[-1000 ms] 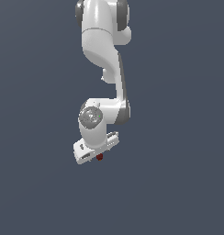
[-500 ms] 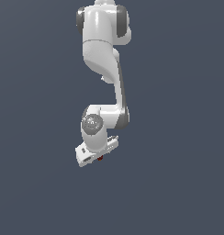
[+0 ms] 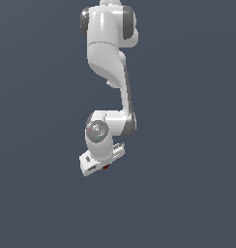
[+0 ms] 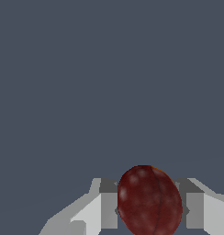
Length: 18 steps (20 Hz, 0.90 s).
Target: Pick up the object and move it to a goal position.
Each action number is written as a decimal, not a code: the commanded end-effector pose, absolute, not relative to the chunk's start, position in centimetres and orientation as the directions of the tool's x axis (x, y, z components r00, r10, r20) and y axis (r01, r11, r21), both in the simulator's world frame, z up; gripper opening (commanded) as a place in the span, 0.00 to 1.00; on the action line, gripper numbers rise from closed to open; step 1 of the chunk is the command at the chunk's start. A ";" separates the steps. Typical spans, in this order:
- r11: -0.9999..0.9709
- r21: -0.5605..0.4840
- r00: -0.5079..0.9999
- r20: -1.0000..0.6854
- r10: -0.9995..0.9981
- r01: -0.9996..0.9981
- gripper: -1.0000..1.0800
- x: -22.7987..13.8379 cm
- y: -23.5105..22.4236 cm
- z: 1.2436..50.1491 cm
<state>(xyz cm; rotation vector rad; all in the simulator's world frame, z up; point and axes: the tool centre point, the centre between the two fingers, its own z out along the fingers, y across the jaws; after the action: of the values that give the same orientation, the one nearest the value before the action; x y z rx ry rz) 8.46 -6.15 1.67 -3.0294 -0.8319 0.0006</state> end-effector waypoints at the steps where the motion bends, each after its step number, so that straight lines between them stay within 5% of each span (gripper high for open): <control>1: -0.860 0.000 0.860 0.000 0.511 0.511 0.00 8.5 -6.2 1.7; 18: -0.860 0.000 0.860 0.000 0.511 0.511 0.00 5.3 -1.4 3.1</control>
<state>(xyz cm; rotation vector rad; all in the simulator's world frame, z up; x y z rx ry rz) 5.82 -2.28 2.80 -3.0300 -0.8305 0.0011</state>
